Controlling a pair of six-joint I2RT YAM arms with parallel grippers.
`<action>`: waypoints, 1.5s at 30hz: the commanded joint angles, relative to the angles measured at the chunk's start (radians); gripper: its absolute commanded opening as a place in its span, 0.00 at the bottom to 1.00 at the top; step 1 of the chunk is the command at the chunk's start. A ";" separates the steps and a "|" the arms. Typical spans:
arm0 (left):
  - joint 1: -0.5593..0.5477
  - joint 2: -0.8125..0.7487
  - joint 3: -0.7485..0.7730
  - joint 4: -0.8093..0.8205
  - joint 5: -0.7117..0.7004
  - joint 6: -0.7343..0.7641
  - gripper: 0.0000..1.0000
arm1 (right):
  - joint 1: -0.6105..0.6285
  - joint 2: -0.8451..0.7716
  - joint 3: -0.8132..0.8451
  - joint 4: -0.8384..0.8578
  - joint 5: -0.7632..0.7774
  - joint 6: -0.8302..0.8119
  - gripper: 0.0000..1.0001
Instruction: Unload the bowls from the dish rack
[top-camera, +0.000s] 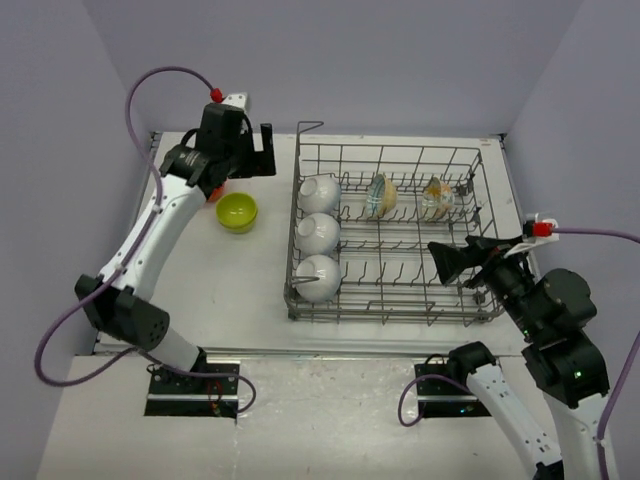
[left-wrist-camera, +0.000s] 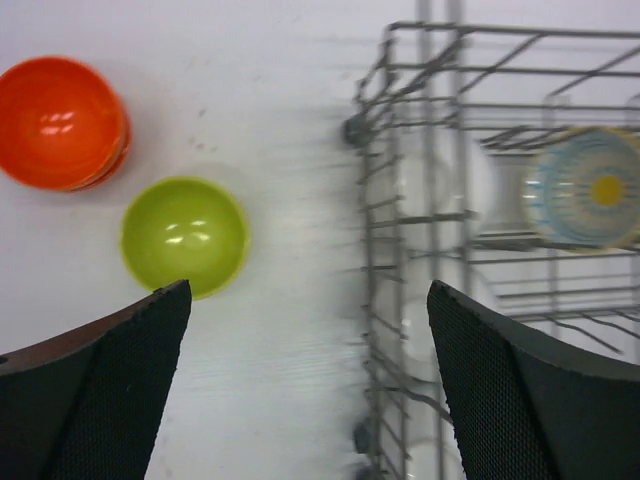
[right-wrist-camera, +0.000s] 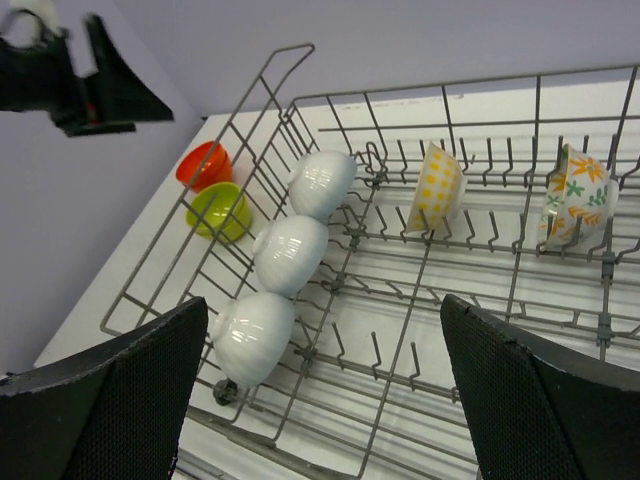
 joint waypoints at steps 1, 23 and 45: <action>-0.074 -0.169 -0.084 0.250 0.164 -0.085 1.00 | 0.001 0.034 -0.029 0.073 -0.017 0.008 0.99; -0.447 0.517 0.449 0.404 0.095 -0.259 0.82 | 0.001 -0.081 -0.024 0.004 0.134 0.038 0.99; -0.382 0.692 0.365 0.560 0.316 -0.337 0.40 | 0.001 -0.100 -0.029 0.002 0.057 0.018 0.99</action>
